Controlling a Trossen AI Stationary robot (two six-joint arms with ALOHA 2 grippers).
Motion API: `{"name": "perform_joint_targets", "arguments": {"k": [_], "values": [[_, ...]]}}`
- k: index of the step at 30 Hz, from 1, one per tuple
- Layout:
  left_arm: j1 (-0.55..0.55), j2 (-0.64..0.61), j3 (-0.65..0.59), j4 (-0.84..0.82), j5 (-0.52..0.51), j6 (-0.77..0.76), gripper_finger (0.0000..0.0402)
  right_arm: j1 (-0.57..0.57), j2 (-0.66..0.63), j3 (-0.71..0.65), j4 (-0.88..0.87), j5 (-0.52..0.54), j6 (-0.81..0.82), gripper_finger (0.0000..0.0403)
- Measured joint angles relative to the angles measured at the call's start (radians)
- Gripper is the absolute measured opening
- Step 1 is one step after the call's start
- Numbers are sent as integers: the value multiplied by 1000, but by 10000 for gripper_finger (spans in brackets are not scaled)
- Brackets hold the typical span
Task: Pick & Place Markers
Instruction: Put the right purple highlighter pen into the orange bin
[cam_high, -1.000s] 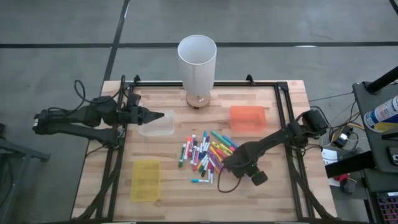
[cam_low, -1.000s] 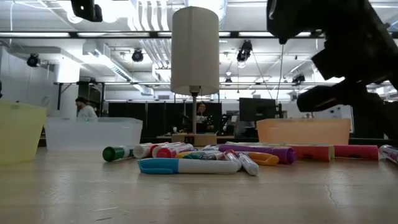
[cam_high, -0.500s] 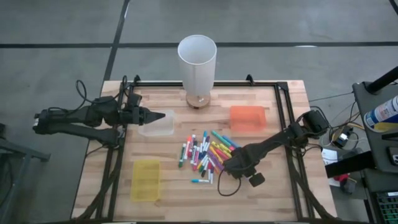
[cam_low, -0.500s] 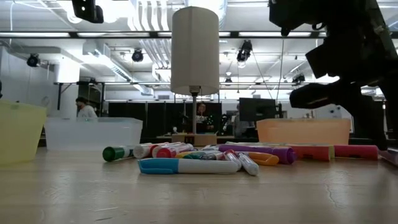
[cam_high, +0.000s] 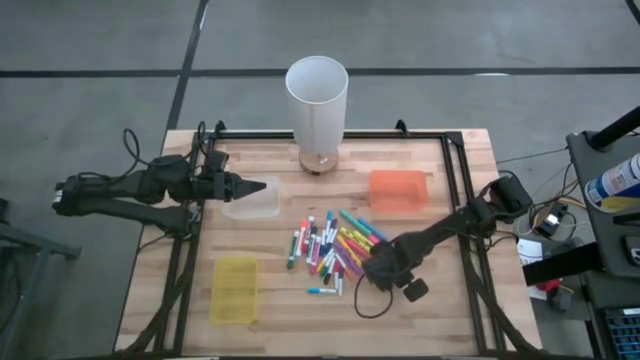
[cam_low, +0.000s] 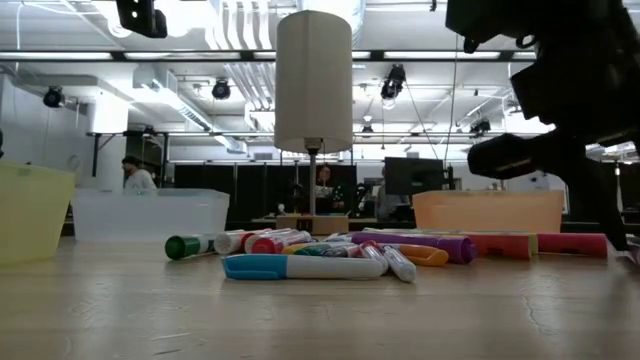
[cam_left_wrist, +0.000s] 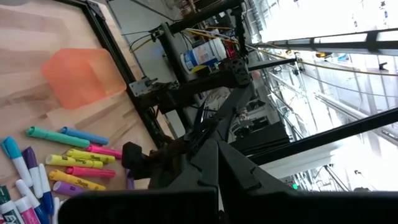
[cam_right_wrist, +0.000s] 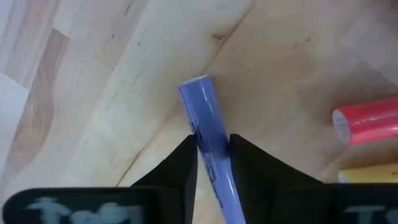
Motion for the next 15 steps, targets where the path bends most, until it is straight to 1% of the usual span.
{"name": "perform_joint_targets", "arguments": {"k": [4,8,11,13,15], "values": [[-1,-2,0,0,0,-1,0,0,5,-9,23,39,4,123],[-1,-7,0,6,0,-5,0,1,5,-9,25,50,26,145],[-1,-11,1,5,1,0,0,1,6,-9,26,55,59,141],[0,-10,1,5,1,5,0,1,6,-9,24,58,84,127],[0,-9,1,5,0,7,0,0,6,-7,24,58,109,105]]}}
